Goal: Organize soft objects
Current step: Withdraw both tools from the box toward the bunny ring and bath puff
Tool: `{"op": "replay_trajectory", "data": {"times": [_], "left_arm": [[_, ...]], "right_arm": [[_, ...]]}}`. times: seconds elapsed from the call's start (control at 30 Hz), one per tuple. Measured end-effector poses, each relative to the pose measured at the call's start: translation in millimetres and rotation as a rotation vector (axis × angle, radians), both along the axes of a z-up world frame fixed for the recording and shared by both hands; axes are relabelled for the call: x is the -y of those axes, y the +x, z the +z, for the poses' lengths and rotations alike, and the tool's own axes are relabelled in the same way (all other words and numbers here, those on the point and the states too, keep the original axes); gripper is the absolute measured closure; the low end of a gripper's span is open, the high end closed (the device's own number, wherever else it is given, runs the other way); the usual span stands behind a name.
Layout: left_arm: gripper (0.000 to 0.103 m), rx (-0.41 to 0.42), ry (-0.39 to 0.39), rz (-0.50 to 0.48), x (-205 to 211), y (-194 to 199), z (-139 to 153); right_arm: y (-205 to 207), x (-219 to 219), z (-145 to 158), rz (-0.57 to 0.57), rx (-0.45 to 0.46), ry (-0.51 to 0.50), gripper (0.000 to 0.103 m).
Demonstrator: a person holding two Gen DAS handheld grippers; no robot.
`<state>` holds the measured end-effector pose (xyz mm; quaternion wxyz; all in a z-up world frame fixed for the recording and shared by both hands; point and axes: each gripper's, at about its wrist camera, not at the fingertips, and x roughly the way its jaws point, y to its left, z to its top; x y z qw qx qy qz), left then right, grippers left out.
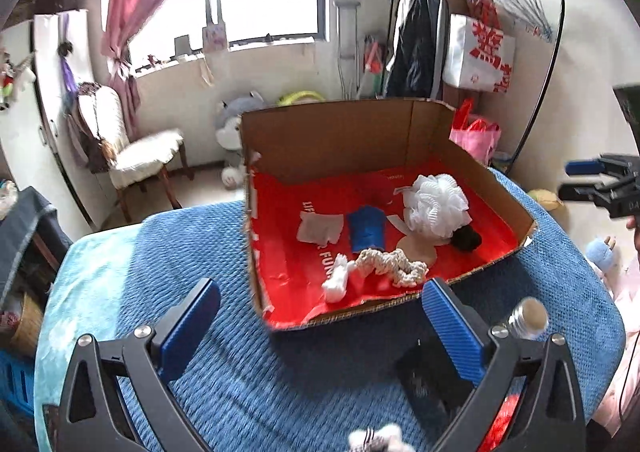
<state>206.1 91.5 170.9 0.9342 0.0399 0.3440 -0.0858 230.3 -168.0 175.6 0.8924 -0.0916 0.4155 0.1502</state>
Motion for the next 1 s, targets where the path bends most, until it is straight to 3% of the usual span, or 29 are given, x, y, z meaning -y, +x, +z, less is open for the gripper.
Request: {"op": "replay_trajectory", "data": {"times": [0.17,0.37,0.63,0.83,1.0], "left_arm": [[0.000,0.048,0.005,0.001,-4.5,-37.0,3.2],[0.000,0.069,-0.045,-0.016,-2.0,-79.1,-3.1],[0.000,0.096,-0.073,-0.016,16.0,-124.5,-34.0],[0.000,0.097,-0.073,-0.006,34.0,-142.1,-62.7],[0.000,0.078,-0.089,-0.023,49.6,-147.6,-81.0]], "right_arm": [[-49.3,10.5,-9.2,-0.003,0.039,-0.004,0.016],[-101.8,10.9,-22.2,0.007,0.078,0.036,0.016],[-155.3,-5.1,-54.4,-0.036,0.143,0.053,0.016],[-179.6,-19.1,-83.2,-0.094,0.195,0.029,0.016],[-185.8,-29.0,-101.2,-0.090,0.178,0.089,0.015]]}}
